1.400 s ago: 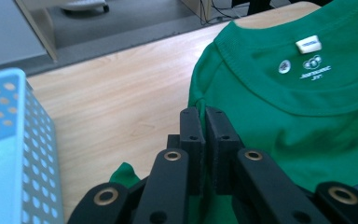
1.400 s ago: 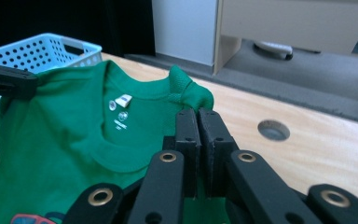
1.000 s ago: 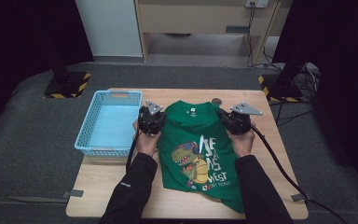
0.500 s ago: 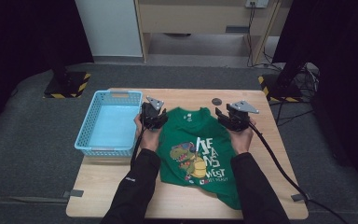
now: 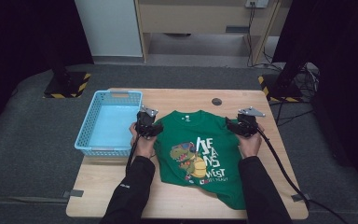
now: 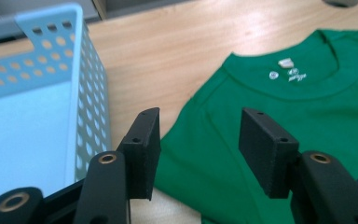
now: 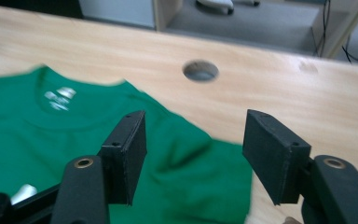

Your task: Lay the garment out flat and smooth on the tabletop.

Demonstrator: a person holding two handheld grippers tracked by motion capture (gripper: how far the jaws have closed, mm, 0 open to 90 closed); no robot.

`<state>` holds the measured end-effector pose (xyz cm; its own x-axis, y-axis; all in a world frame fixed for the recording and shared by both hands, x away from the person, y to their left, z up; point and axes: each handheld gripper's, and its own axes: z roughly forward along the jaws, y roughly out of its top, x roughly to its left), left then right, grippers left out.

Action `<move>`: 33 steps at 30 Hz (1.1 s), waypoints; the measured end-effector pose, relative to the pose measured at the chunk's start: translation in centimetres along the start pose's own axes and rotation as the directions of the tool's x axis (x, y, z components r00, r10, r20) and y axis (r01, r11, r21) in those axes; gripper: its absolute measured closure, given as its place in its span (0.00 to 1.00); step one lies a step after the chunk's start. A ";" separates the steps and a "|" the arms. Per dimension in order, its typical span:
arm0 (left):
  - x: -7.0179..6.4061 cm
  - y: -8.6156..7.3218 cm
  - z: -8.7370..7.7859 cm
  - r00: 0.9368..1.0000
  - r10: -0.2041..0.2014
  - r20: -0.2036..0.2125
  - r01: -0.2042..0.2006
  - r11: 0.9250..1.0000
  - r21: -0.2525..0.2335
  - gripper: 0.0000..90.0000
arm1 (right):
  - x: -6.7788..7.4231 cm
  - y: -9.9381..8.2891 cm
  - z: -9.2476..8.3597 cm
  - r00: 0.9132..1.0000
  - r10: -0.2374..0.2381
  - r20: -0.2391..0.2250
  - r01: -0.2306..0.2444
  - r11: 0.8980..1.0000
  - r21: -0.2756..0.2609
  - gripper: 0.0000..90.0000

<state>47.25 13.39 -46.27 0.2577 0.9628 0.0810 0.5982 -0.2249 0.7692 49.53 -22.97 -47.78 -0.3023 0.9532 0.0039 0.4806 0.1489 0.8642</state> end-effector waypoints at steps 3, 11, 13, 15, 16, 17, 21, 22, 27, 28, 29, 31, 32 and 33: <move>0.3 -0.7 0.5 1.000 -0.009 0.008 0.009 0.999 0.031 0.53 | -0.8 -0.9 0.6 1.000 0.011 0.012 -0.011 0.999 0.036 0.43; 0.3 -1.9 2.0 1.000 -0.011 0.025 0.009 0.996 0.092 0.55 | -1.2 -2.9 2.2 1.000 -0.003 0.016 0.001 0.993 0.117 0.42; 0.2 -2.0 2.4 1.000 -0.012 0.027 0.009 0.995 0.103 0.57 | -1.1 -3.2 2.7 1.000 -0.008 0.023 0.005 0.991 0.133 0.42; 0.2 -2.2 2.8 1.000 -0.007 0.026 0.004 0.993 0.119 0.60 | -1.1 -3.5 3.0 0.999 -0.015 0.031 0.011 0.989 0.150 0.43; 0.1 -2.3 3.1 1.000 -0.007 0.025 0.004 0.992 0.127 0.62 | -1.1 -3.6 3.2 0.999 -0.025 0.037 0.019 0.987 0.157 0.43; 0.1 -2.5 3.3 1.000 -0.008 0.027 0.004 0.991 0.132 0.64 | -1.1 -3.8 3.3 0.999 -0.030 0.042 0.023 0.986 0.165 0.44; 0.1 -3.1 4.0 1.000 -0.009 0.020 0.006 0.989 0.145 0.69 | -1.1 -4.3 3.6 0.997 -0.057 0.048 0.047 0.981 0.187 0.46; 0.1 -3.2 4.2 1.000 -0.012 0.019 0.009 0.989 0.147 0.70 | -1.1 -4.5 3.6 0.997 -0.060 0.048 0.050 0.982 0.183 0.47; 0.0 -3.6 4.6 1.000 -0.022 0.014 0.019 0.988 0.150 0.77 | -1.3 -4.5 3.4 0.998 -0.044 0.053 0.034 0.981 0.189 0.50; -0.1 -3.6 4.6 1.000 -0.020 0.011 0.018 0.989 0.148 0.77 | -1.4 -4.5 3.4 0.998 -0.034 0.062 0.021 0.981 0.195 0.50; -0.1 -3.6 4.6 1.000 -0.017 0.009 0.016 0.989 0.146 0.77 | -1.4 -4.5 3.4 0.997 -0.027 0.067 0.013 0.980 0.198 0.50; -0.2 -3.6 4.7 1.000 -0.015 0.006 0.014 0.990 0.141 0.77 | -1.5 -4.5 3.3 0.995 -0.011 0.099 -0.009 0.979 0.201 0.50; -0.1 -3.6 4.8 1.000 -0.016 0.004 0.015 0.990 0.139 0.77 | -1.6 -4.5 3.3 0.994 -0.002 0.113 -0.021 0.979 0.203 0.50; -0.1 -3.6 4.8 1.000 -0.016 0.004 0.015 0.990 0.138 0.76 | -1.8 -4.5 3.2 0.991 0.012 0.131 -0.039 0.978 0.205 0.50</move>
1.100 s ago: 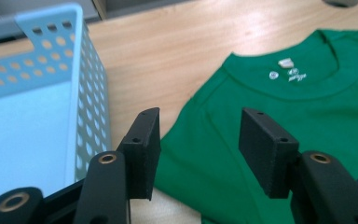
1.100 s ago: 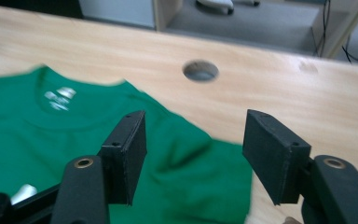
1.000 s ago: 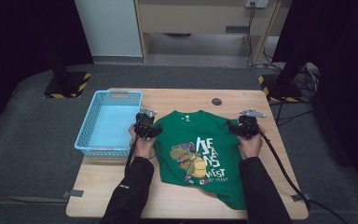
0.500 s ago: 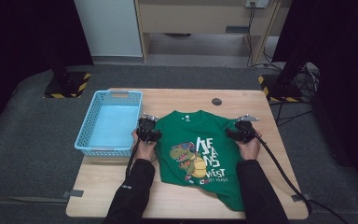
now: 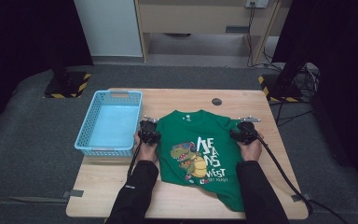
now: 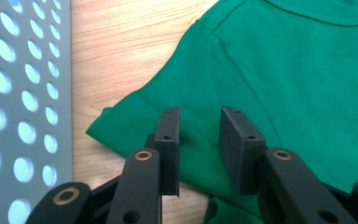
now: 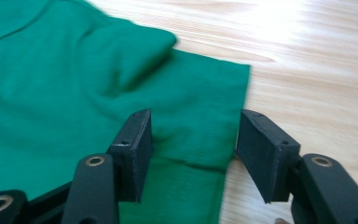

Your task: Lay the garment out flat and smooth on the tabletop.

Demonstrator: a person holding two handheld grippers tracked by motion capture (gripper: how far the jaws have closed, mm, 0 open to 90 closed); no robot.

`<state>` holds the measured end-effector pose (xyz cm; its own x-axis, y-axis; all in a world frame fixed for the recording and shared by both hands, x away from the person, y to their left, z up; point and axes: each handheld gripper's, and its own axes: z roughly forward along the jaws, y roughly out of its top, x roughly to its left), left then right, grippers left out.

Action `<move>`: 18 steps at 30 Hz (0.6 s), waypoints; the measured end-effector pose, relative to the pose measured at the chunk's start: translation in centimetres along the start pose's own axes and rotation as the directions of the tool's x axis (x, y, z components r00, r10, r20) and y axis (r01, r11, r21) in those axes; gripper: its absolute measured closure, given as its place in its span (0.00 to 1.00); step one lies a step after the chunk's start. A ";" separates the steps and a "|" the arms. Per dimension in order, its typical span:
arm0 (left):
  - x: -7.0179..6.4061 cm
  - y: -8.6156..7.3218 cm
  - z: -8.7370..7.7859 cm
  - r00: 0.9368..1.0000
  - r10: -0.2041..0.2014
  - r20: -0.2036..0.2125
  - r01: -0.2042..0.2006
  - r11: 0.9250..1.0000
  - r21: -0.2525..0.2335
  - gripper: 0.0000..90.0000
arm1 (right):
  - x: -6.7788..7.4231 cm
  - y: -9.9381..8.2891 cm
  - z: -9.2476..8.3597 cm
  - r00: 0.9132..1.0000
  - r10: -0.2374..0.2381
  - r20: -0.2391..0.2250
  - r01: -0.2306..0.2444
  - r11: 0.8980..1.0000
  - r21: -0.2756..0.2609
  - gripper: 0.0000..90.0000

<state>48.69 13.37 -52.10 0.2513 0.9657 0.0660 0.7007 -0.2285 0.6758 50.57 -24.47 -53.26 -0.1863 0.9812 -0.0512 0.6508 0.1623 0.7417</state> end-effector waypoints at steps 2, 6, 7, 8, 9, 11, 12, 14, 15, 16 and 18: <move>0.1 0.0 0.0 1.000 0.000 -0.002 0.000 1.000 -0.003 0.75 | -0.3 0.0 0.0 0.999 0.037 0.013 -0.037 0.999 0.010 0.48; 0.2 0.0 -0.2 1.000 -0.003 0.008 0.003 1.000 -0.013 0.73 | -0.9 -0.1 -0.1 0.997 0.064 0.032 -0.064 0.998 0.013 0.48; 0.2 -0.1 -0.3 1.000 -0.003 0.008 0.003 1.000 -0.015 0.72 | -1.0 -0.2 -0.2 0.997 0.067 0.036 -0.067 0.998 0.011 0.47; 0.3 -0.1 -0.5 1.000 -0.003 0.009 0.003 1.000 -0.019 0.72 | -1.1 -0.2 -0.2 0.997 0.068 0.042 -0.069 0.998 0.009 0.47; 0.4 -0.1 -0.6 1.000 -0.004 0.011 0.004 1.000 -0.022 0.71 | -1.3 -0.3 -0.2 0.996 0.071 0.045 -0.072 0.997 0.006 0.47; 0.5 -0.1 -1.0 1.000 -0.008 0.020 0.009 1.000 -0.029 0.70 | -1.7 -0.4 -0.3 0.995 0.084 0.053 -0.084 0.996 0.004 0.47; 0.5 -0.2 -1.1 1.000 -0.007 0.023 0.007 0.999 -0.032 0.69 | -1.8 -0.5 -0.4 0.995 0.084 0.060 -0.084 0.996 0.000 0.46; 0.5 -0.4 -1.4 0.999 -0.006 0.032 0.008 0.999 -0.038 0.68 | -2.1 -0.6 -0.6 0.994 0.091 0.063 -0.090 0.996 -0.013 0.46; 0.5 -0.4 -1.5 0.999 -0.007 0.036 0.008 0.999 -0.039 0.68 | -2.2 -0.7 -0.7 0.994 0.094 0.058 -0.093 0.995 -0.019 0.46; 0.5 -0.5 -1.6 0.999 -0.006 0.039 0.007 0.999 -0.041 0.68 | -2.2 -0.7 -0.9 0.994 0.094 0.052 -0.093 0.995 -0.029 0.46; 0.5 -0.7 -1.8 0.999 -0.010 0.048 0.012 0.999 -0.044 0.67 | -2.1 -0.7 -1.4 0.995 0.091 0.027 -0.089 0.995 -0.051 0.45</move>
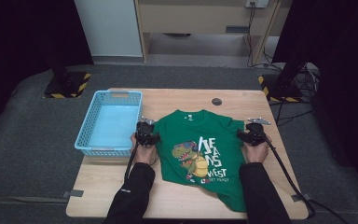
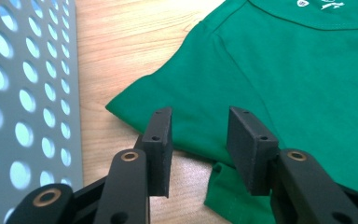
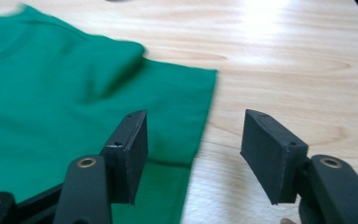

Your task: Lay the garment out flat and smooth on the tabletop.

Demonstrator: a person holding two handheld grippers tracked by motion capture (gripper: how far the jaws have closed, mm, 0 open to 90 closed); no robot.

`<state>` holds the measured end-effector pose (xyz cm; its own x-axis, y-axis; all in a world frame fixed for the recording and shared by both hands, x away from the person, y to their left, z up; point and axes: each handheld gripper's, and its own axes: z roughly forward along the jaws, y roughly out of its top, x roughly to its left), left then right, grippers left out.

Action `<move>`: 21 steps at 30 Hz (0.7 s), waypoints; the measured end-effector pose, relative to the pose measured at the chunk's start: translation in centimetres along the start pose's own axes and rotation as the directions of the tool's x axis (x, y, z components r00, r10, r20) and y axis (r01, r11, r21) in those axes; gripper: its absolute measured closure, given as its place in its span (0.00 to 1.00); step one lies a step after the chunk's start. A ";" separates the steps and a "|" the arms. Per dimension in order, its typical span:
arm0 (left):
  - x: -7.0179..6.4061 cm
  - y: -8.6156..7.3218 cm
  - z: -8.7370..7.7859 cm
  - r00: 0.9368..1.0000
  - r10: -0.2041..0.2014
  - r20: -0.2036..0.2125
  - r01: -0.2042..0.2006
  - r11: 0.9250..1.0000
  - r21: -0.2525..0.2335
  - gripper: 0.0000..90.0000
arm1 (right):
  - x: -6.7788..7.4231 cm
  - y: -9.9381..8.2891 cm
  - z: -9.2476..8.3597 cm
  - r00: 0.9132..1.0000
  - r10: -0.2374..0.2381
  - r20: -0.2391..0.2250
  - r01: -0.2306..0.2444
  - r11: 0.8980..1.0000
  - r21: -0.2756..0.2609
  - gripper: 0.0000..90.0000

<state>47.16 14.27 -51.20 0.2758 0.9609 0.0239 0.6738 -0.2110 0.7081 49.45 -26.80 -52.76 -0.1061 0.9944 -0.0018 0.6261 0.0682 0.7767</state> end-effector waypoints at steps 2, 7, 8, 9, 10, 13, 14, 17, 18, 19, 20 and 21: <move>0.0 -0.1 0.0 1.000 -0.003 0.005 0.003 1.000 0.002 0.66 | 0.2 0.0 -0.7 0.999 -0.008 -0.044 0.007 1.000 -0.025 0.44; -0.2 -0.2 0.1 1.000 -0.010 0.017 0.010 1.000 0.016 0.64 | 1.5 -0.4 -2.5 0.986 -0.070 -0.154 0.064 0.997 -0.046 0.40; -0.3 -0.2 0.1 1.000 -0.014 0.022 0.014 1.000 0.015 0.64 | 1.8 -0.6 -2.9 0.982 -0.086 -0.168 0.078 0.996 -0.051 0.40; -0.3 -0.3 -0.1 1.000 -0.013 0.028 0.013 1.000 0.012 0.63 | 2.0 -0.9 -3.3 0.978 -0.094 -0.187 0.085 0.995 -0.058 0.40; -0.4 -0.5 -0.3 0.999 -0.009 0.032 0.009 1.000 0.011 0.63 | 2.2 -1.1 -3.7 0.973 -0.097 -0.208 0.086 0.994 -0.061 0.40; -0.4 -0.9 -0.9 0.999 -0.015 0.042 0.015 1.000 0.006 0.62 | 2.6 -1.9 -4.5 0.963 -0.128 -0.236 0.117 0.991 -0.064 0.40; -0.3 -1.0 -1.1 0.999 -0.016 0.046 0.016 1.000 0.006 0.62 | 2.6 -2.1 -4.6 0.962 -0.129 -0.243 0.118 0.991 -0.060 0.39; 0.0 -1.4 -1.3 0.998 -0.020 0.055 0.019 1.000 0.024 0.61 | 2.8 -2.6 -4.8 0.957 -0.139 -0.255 0.130 0.990 -0.050 0.39; 0.2 -1.5 -1.2 0.998 -0.027 0.060 0.025 0.999 0.034 0.60 | 2.9 -2.8 -4.8 0.955 -0.143 -0.262 0.135 0.990 -0.046 0.39; 0.2 -1.6 -1.3 0.998 -0.022 0.060 0.020 0.999 0.036 0.60 | 3.0 -3.0 -4.8 0.952 -0.147 -0.269 0.141 0.989 -0.041 0.39; 0.2 -1.7 -1.3 0.998 -0.020 0.059 0.018 0.999 0.035 0.60 | 3.0 -3.1 -4.7 0.951 -0.149 -0.271 0.144 0.989 -0.039 0.39; 0.2 -1.8 -1.4 0.998 -0.022 0.066 0.020 0.999 0.033 0.60 | 3.1 -3.2 -4.7 0.948 -0.160 -0.273 0.156 0.987 -0.037 0.39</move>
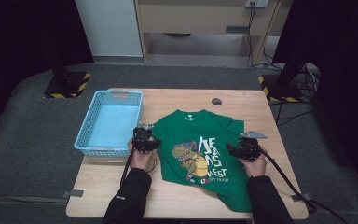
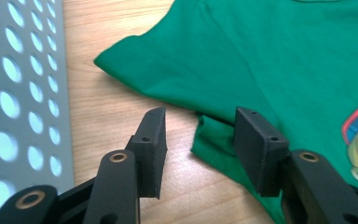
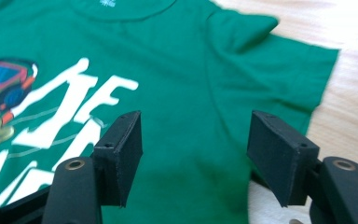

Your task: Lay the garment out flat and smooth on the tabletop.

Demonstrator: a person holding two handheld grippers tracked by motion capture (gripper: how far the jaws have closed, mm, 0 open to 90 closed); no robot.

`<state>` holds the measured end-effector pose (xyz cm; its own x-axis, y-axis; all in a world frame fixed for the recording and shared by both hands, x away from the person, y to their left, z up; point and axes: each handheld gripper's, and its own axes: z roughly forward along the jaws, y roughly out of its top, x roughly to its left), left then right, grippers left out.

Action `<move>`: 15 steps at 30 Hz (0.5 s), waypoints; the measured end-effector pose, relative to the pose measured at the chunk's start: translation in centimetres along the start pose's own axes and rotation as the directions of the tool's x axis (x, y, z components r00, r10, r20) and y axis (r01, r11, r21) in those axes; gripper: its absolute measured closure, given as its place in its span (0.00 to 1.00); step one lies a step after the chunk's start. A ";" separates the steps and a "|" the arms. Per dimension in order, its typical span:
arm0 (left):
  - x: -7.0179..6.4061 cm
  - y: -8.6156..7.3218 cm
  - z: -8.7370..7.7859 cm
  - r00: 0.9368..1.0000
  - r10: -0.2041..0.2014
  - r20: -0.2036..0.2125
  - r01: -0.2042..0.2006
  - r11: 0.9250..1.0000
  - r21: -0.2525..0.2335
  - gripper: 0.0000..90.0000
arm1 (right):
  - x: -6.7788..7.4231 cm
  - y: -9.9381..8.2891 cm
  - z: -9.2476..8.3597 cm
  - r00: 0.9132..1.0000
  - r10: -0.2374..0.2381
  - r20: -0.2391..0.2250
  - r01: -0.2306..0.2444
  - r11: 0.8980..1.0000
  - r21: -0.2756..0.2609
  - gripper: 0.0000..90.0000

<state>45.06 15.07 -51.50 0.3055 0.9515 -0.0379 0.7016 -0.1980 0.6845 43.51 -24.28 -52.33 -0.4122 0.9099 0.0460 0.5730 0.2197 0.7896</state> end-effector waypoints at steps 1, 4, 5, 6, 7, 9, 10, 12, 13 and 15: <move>-0.1 -0.1 -0.1 1.000 0.001 0.000 -0.001 1.000 -0.003 0.60 | 0.1 -0.1 0.1 1.000 -0.006 -0.006 0.006 1.000 0.009 0.39; -0.3 -0.4 -0.1 1.000 0.026 -0.013 -0.026 1.000 0.002 0.60 | 0.5 -0.6 0.6 1.000 -0.026 -0.003 0.026 0.999 0.030 0.38; -0.4 -0.5 0.0 0.999 0.038 -0.020 -0.038 0.999 0.001 0.61 | 0.5 -0.7 0.7 0.999 -0.033 -0.003 0.033 0.999 0.037 0.38; -0.5 -0.6 0.0 0.999 0.045 -0.025 -0.045 0.999 -0.003 0.61 | 0.6 -0.8 0.8 0.999 -0.038 -0.002 0.038 0.998 0.041 0.38; -0.5 -0.6 -0.1 0.998 0.051 -0.027 -0.051 0.999 -0.005 0.62 | 0.6 -0.9 0.9 0.999 -0.044 0.003 0.044 0.998 0.046 0.38; -0.7 -0.7 0.0 0.998 0.063 -0.030 -0.063 0.998 -0.008 0.62 | 0.7 -0.9 0.9 0.999 -0.048 0.004 0.047 0.998 0.048 0.38; -0.7 -0.8 0.0 0.997 0.065 -0.032 -0.065 0.998 -0.007 0.62 | 0.7 -0.9 0.9 0.999 -0.048 0.004 0.048 0.998 0.048 0.38; -0.7 -0.8 0.2 0.998 0.064 -0.027 -0.065 0.998 -0.003 0.62 | 0.7 -0.9 0.9 0.999 -0.047 0.005 0.047 0.998 0.050 0.38; -0.7 -0.8 0.3 0.998 0.065 -0.027 -0.065 0.998 -0.002 0.62 | 0.7 -0.9 0.9 0.999 -0.047 0.005 0.047 0.998 0.051 0.38; -0.7 -0.9 0.4 0.998 0.060 -0.023 -0.060 0.998 -0.004 0.62 | 0.7 -0.9 0.9 0.999 -0.046 0.004 0.046 0.998 0.052 0.37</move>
<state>44.49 14.47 -52.37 0.3323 0.9430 0.0200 0.6792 -0.2539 0.6887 43.32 -23.53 -53.58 -0.4354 0.9002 0.0066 0.5895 0.2795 0.7579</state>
